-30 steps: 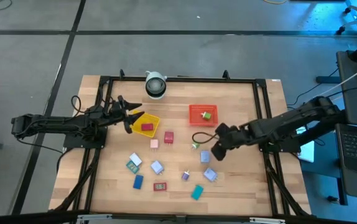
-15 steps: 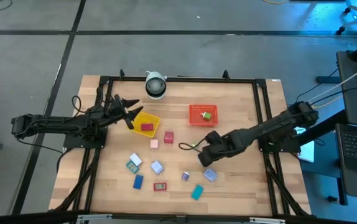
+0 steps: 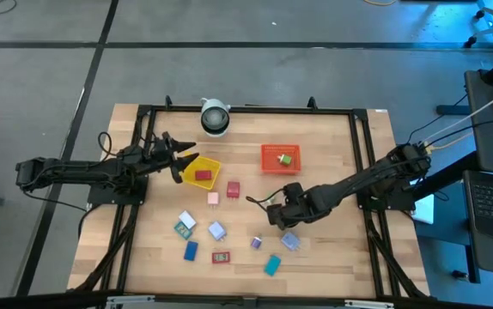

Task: Pick & Place Office items
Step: Put the top light blue charger adapter into the orange bin

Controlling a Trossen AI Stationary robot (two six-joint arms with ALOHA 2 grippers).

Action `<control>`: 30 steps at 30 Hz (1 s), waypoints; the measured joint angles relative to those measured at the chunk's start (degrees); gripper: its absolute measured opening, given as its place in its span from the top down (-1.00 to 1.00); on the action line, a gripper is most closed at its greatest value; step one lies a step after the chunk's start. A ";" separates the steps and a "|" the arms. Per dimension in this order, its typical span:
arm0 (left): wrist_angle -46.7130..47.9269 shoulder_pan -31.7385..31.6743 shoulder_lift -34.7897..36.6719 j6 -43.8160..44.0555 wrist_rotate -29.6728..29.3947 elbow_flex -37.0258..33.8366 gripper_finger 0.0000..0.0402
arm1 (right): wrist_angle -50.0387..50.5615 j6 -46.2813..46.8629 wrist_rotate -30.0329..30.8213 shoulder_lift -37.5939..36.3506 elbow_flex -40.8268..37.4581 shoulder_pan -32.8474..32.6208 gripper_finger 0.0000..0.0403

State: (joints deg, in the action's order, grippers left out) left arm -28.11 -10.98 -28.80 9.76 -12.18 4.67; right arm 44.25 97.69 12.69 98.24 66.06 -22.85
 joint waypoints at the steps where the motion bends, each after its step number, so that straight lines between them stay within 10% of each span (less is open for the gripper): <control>1: 0.01 0.00 -0.02 -0.49 0.04 0.00 -0.01 | -0.31 1.06 -0.25 0.16 0.00 0.00 -0.42; 30: 5.81 -0.02 -0.22 -0.42 4.82 0.00 -0.01 | -5.06 1.95 -4.59 8.75 -0.04 2.39 -0.41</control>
State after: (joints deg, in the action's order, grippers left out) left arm -22.30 -11.00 -29.02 9.33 -7.35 4.67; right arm 39.19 99.64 8.10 106.99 66.02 -20.46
